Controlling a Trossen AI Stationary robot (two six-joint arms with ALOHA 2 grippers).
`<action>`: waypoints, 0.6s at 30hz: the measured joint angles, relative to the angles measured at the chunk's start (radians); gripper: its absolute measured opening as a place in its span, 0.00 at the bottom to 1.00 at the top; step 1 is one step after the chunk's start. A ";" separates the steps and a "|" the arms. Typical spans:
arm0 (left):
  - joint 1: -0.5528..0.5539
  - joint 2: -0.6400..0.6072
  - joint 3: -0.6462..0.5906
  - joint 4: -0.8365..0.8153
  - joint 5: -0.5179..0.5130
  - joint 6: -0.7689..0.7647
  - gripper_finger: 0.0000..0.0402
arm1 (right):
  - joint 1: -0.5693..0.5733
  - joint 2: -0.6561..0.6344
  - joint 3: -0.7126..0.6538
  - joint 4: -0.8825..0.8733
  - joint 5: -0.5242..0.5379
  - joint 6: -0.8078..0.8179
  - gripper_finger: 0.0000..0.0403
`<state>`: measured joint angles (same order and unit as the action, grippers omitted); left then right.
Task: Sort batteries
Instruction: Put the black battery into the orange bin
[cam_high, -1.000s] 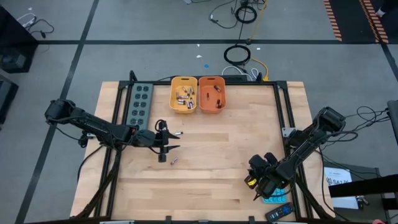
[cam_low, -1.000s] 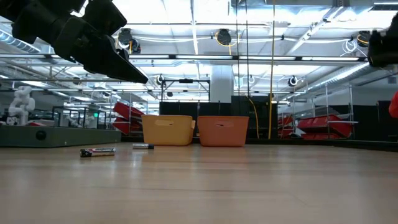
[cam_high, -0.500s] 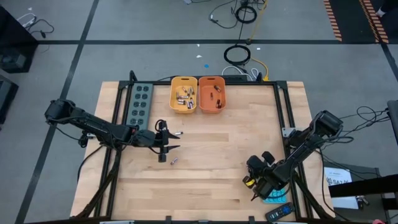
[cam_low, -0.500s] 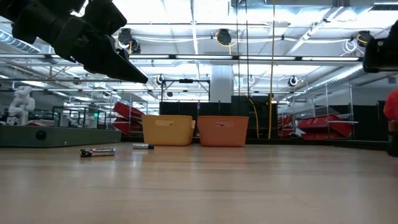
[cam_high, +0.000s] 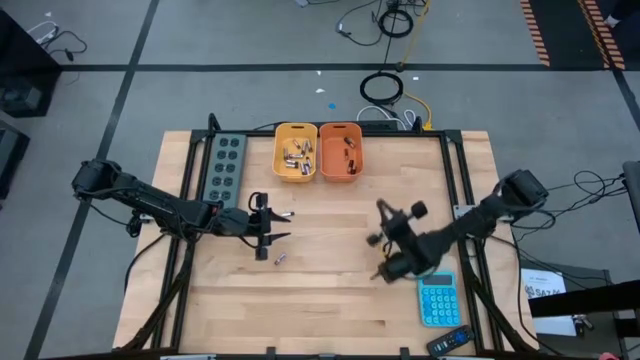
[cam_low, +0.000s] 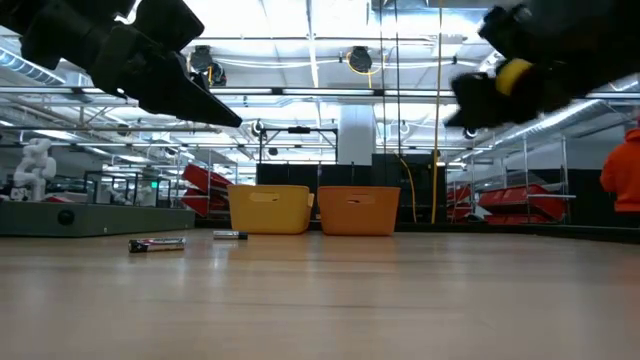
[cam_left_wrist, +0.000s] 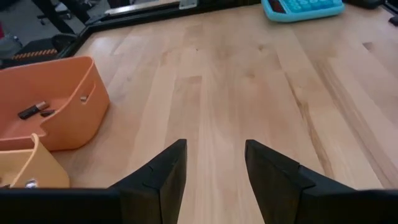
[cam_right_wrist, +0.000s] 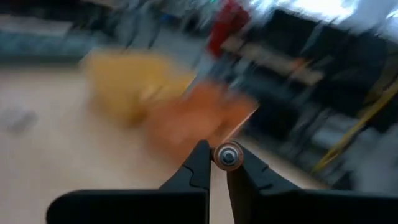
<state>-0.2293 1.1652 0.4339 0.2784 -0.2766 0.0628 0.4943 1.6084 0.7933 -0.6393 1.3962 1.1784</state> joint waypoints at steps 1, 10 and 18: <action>0.001 0.000 0.000 0.005 -0.004 0.003 0.43 | -0.031 -0.012 0.000 0.011 0.062 -0.031 0.03; 0.001 0.000 0.000 0.078 -0.089 0.095 0.43 | -0.326 -0.181 0.000 0.037 0.158 -0.266 0.03; 0.001 0.000 0.000 0.106 -0.099 0.111 0.43 | -0.454 -0.324 0.000 0.477 -0.218 -0.907 0.03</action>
<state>-0.2283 1.1648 0.4339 0.3848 -0.3758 0.1734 0.0402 1.2847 0.7933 -0.1623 1.1786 0.2713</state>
